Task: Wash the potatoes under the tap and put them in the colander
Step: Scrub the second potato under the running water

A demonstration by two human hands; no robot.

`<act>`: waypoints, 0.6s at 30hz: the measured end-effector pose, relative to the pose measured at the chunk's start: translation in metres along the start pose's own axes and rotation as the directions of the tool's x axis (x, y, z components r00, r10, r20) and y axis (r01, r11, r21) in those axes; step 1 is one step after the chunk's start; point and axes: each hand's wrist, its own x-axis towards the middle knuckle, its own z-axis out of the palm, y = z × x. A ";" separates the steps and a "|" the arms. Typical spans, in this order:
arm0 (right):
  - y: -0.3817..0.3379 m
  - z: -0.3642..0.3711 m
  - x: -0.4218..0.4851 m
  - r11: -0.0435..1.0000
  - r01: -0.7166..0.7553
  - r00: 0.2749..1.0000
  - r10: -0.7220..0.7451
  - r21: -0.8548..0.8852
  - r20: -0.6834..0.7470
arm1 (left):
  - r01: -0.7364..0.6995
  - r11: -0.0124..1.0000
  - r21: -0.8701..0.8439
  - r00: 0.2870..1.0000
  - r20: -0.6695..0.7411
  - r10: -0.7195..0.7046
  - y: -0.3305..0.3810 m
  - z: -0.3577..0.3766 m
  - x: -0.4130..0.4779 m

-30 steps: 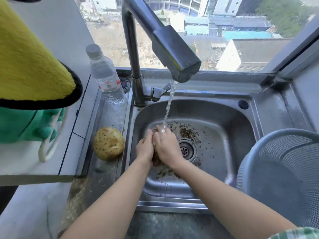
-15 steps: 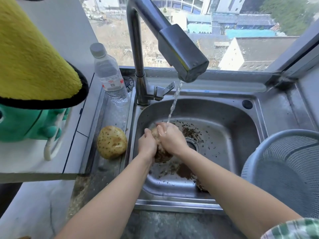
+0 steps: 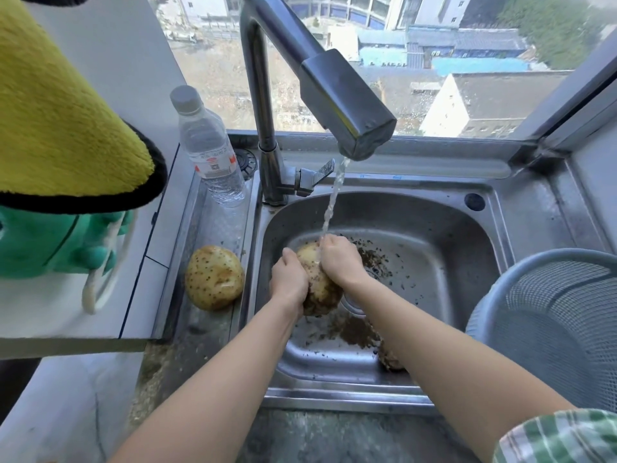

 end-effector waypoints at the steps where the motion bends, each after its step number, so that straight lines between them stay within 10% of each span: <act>1: 0.001 0.005 -0.006 0.994 0.058 0.998 -0.061 -0.094 -0.029 | 0.009 1.000 -0.013 1.000 -0.012 -0.009 0.002 -0.001 -0.001; 6: 0.003 0.015 -0.027 0.902 0.336 0.934 -0.356 -0.271 -0.027 | 0.097 0.990 -0.098 0.995 0.023 -0.095 0.022 -0.010 -0.021; 11: -0.002 -0.008 0.001 0.973 -0.077 0.997 0.076 0.219 0.012 | 0.080 0.992 -0.097 0.996 0.054 -0.075 0.019 -0.003 -0.018; 18: -0.002 0.011 -0.024 0.951 0.272 0.948 -0.291 -0.145 -0.130 | 0.103 0.987 -0.125 0.994 0.037 -0.099 0.025 -0.007 -0.018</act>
